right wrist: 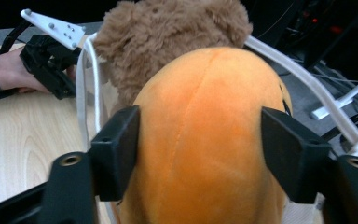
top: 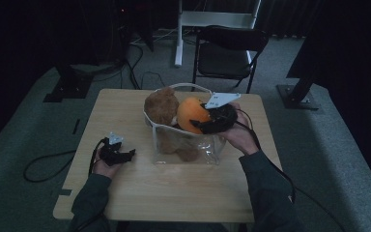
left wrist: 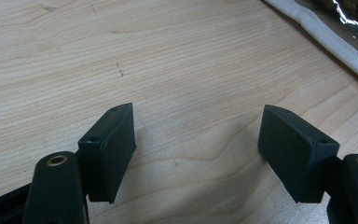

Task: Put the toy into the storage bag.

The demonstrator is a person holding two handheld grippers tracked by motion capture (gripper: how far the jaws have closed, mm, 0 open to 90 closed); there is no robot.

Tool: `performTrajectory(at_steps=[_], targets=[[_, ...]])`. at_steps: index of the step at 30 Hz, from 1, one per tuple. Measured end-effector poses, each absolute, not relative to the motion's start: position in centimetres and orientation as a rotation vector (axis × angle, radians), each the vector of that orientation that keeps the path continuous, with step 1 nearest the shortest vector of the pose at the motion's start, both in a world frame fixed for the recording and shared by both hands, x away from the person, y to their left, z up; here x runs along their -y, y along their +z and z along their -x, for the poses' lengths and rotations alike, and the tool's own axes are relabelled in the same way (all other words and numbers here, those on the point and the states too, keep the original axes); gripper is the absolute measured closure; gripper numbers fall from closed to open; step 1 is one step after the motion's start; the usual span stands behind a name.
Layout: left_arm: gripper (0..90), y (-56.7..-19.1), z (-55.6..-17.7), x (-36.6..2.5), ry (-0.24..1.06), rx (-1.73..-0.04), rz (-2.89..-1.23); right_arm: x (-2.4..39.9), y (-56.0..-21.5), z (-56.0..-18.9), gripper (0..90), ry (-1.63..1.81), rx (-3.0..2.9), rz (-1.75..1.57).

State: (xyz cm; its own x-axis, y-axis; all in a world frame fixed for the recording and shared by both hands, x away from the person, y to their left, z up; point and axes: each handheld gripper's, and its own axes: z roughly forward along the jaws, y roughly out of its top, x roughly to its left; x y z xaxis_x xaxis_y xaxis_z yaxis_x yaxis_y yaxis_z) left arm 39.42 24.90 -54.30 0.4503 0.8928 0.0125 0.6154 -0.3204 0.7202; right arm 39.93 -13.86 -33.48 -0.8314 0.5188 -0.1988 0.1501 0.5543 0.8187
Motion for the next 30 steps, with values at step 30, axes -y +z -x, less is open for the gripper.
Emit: performTrajectory(at_steps=[30], targets=[[27.8, -54.3, -39.4, -24.9, 0.549, -1.256, -2.053, 13.1, -35.0, -41.7, 54.7, 1.094, -2.451, -0.622]])
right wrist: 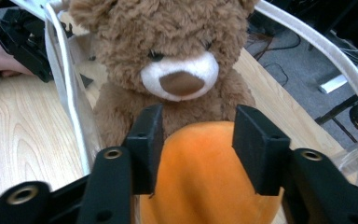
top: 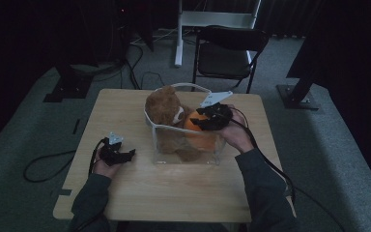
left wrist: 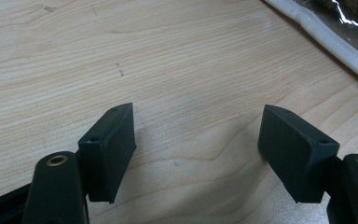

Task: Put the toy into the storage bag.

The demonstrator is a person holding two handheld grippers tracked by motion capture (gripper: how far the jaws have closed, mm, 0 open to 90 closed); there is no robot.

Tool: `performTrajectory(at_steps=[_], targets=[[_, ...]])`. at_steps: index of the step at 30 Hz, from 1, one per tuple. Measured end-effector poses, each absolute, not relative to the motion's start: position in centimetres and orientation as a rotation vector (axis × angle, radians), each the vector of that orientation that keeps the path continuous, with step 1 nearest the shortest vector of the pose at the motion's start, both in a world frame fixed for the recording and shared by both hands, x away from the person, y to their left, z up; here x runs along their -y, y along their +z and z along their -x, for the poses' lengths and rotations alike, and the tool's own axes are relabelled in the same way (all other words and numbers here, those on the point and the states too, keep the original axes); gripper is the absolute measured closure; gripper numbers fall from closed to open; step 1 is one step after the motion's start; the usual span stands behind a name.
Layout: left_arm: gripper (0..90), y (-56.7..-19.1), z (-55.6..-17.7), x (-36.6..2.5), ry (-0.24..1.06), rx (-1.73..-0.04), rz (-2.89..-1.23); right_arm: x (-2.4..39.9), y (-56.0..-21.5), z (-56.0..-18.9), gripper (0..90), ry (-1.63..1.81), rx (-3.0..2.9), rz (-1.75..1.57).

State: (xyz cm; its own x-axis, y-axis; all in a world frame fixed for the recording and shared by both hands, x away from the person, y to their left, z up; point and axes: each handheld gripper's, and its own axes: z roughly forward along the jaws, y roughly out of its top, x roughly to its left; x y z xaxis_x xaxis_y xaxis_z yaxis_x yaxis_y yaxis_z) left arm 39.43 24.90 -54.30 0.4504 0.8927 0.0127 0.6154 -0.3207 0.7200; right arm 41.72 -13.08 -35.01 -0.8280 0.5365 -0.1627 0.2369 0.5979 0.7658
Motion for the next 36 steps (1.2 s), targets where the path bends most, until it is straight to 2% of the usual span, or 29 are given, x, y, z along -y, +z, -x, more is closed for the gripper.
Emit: performTrajectory(at_steps=[8, 26, 36], targets=[[27.7, -54.3, -39.5, -24.9, 0.550, -1.257, -2.054, 14.1, -35.0, -41.2, 56.5, 1.136, -2.399, -0.640], [27.7, -54.3, -39.4, -24.9, 0.551, -1.258, -2.052, 16.2, -34.4, -40.1, 51.6, 1.208, -2.281, -0.683], [27.7, -54.3, -39.4, -24.9, 0.551, -1.258, -2.052, 18.8, -35.0, -39.4, 49.9, 1.266, -2.202, -0.783]])
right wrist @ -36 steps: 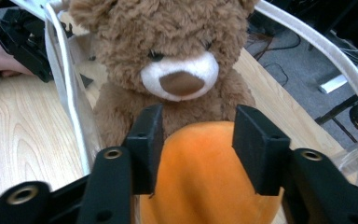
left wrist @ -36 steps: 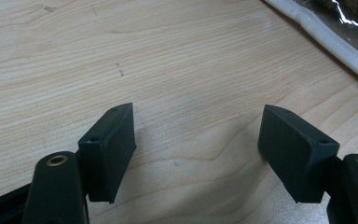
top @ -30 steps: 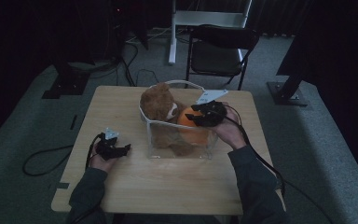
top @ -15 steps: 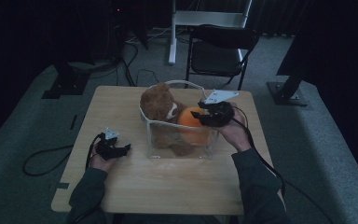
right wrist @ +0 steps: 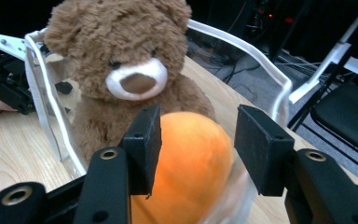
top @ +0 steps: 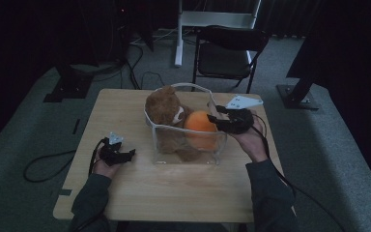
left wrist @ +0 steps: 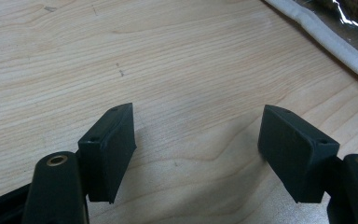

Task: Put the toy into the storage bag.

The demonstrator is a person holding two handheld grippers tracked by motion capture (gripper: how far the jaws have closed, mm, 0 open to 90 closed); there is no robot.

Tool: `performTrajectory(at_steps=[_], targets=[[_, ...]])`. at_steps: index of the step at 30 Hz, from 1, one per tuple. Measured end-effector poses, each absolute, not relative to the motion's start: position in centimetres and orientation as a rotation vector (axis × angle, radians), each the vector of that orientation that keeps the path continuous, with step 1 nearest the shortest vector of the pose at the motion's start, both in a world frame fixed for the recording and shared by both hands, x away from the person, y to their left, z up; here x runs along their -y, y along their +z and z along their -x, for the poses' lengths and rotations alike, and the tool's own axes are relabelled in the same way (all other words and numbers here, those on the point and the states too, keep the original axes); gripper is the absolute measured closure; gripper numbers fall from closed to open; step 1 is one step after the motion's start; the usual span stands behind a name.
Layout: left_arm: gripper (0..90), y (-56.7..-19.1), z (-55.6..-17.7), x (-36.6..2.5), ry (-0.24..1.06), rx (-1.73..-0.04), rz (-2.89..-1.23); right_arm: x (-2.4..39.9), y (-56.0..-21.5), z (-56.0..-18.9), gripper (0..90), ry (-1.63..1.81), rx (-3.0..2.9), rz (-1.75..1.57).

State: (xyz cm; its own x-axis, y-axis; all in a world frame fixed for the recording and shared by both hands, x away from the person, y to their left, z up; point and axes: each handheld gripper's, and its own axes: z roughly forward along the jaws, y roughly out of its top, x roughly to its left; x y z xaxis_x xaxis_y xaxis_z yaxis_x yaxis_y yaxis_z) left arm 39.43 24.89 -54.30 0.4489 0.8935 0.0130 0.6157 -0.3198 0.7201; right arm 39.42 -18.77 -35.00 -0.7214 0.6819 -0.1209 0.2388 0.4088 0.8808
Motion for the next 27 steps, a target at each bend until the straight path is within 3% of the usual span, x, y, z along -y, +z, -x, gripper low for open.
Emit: performTrajectory(at_steps=[19, 27], targets=[[27.7, -54.3, -39.4, -24.9, 0.550, -1.259, -2.051, 24.2, -39.2, -37.8, 45.3, 1.347, -1.961, -1.050], [27.7, -54.3, -39.4, -24.9, 0.550, -1.258, -2.052, 25.7, -38.8, -36.7, 44.3, 1.414, -1.850, -1.065]])
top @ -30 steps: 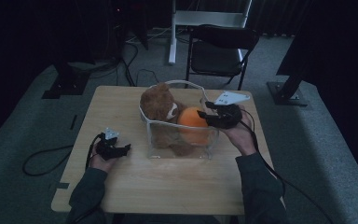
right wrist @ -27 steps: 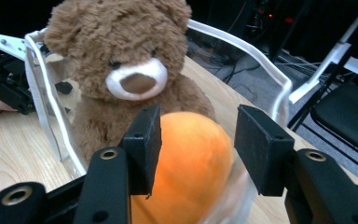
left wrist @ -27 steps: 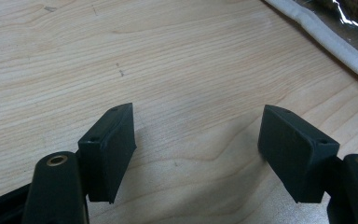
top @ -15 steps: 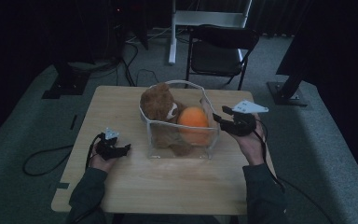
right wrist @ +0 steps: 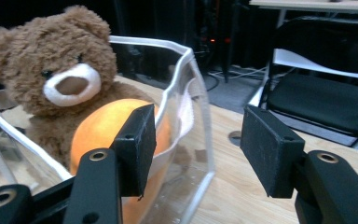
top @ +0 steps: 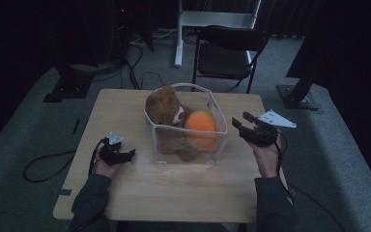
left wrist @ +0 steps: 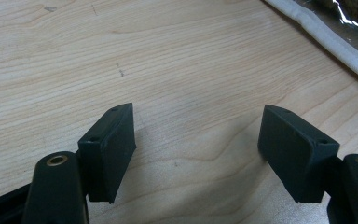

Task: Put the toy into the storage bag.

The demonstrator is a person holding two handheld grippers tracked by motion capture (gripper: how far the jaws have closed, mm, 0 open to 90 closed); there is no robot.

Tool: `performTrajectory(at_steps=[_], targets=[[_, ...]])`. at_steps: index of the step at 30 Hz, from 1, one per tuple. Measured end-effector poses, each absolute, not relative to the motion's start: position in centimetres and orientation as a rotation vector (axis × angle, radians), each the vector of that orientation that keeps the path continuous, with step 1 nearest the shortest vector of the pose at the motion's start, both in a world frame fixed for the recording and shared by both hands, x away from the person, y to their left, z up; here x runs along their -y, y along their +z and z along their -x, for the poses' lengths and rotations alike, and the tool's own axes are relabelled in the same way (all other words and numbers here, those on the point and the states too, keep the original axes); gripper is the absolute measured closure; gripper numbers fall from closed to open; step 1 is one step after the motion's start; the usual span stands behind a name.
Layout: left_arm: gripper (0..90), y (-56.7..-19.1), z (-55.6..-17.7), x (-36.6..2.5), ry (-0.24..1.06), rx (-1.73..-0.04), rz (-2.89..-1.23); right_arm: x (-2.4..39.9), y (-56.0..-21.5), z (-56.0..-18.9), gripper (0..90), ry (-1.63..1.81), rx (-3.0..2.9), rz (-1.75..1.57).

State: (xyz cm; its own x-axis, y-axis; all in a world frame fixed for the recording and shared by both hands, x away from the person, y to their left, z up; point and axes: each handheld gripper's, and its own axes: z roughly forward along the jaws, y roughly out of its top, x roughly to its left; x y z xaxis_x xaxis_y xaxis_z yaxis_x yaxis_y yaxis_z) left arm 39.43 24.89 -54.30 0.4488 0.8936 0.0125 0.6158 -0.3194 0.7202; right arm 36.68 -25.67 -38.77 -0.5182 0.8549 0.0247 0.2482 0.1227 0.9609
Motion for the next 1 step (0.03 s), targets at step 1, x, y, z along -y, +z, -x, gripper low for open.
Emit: performTrajectory(at_steps=[1], targets=[[27.7, -54.30, -39.43, -24.89, 0.550, -1.258, -2.052, 25.67, -38.77, -36.68, 44.3, 1.414, -1.850, -1.065]])
